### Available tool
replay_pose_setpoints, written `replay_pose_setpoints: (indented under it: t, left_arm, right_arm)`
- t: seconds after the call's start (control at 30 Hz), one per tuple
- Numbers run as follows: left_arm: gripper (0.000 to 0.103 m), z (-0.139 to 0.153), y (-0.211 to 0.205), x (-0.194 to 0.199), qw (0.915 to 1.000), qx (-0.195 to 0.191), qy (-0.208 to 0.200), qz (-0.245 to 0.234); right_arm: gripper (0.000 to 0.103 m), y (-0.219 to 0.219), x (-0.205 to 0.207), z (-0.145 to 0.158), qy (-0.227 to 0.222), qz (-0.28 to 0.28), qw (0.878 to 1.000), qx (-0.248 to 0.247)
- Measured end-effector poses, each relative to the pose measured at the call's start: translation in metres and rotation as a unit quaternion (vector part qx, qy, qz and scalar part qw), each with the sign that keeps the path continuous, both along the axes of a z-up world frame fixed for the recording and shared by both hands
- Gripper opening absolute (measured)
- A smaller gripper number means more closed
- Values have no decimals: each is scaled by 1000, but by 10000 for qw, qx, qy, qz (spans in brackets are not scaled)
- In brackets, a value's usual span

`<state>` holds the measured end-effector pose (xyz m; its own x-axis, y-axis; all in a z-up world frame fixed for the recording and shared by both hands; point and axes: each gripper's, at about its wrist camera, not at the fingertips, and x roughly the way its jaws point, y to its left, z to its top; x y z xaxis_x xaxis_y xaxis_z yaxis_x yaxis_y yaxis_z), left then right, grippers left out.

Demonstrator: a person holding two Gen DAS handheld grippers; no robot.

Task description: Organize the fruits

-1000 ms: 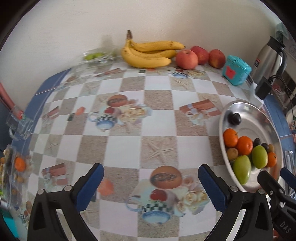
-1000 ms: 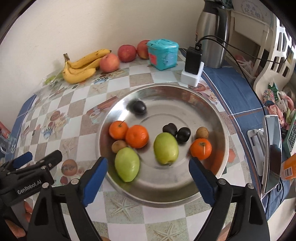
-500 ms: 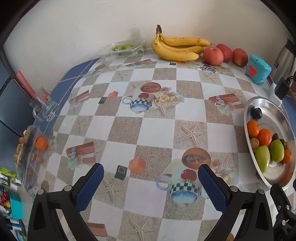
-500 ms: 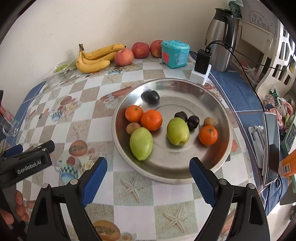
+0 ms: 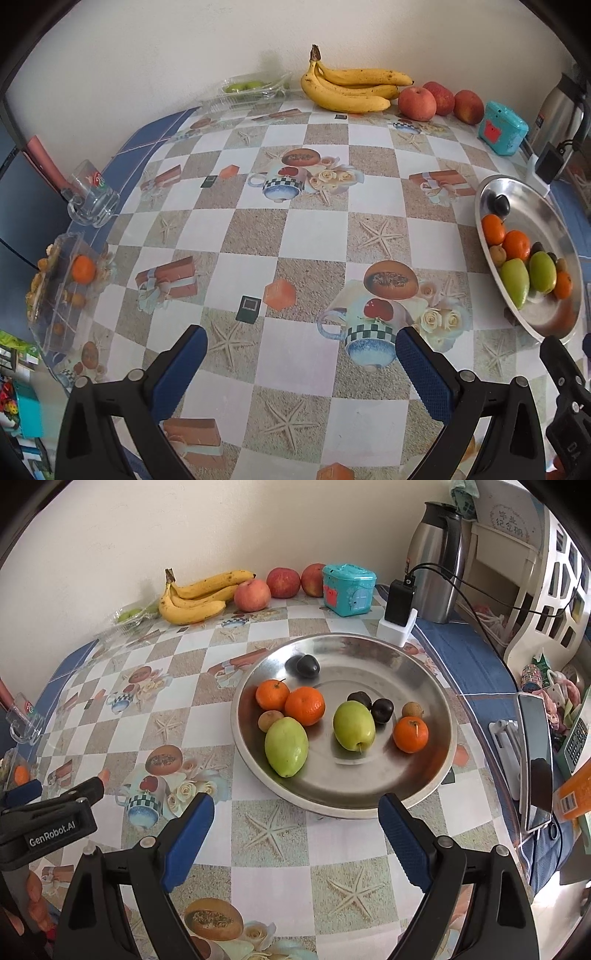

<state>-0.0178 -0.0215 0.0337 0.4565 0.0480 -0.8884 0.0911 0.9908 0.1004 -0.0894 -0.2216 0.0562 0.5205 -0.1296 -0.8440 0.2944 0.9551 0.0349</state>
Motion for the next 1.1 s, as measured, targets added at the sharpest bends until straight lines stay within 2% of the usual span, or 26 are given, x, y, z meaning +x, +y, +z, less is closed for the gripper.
replay_pose_setpoints:
  t: [0.37, 0.8, 1.1]
  left_arm:
    - [103, -6, -3, 4, 9999, 64, 73, -40]
    - [103, -21, -6, 10, 9991, 284, 284, -94]
    - [103, -23, -5, 11, 9991, 276, 287, -126]
  right_arm:
    - [91, 3, 3, 1, -80, 38, 9999, -112]
    - [91, -4, 11, -16, 89, -13, 9999, -52]
    - [91, -3, 14, -17, 116, 16, 9999, -111]
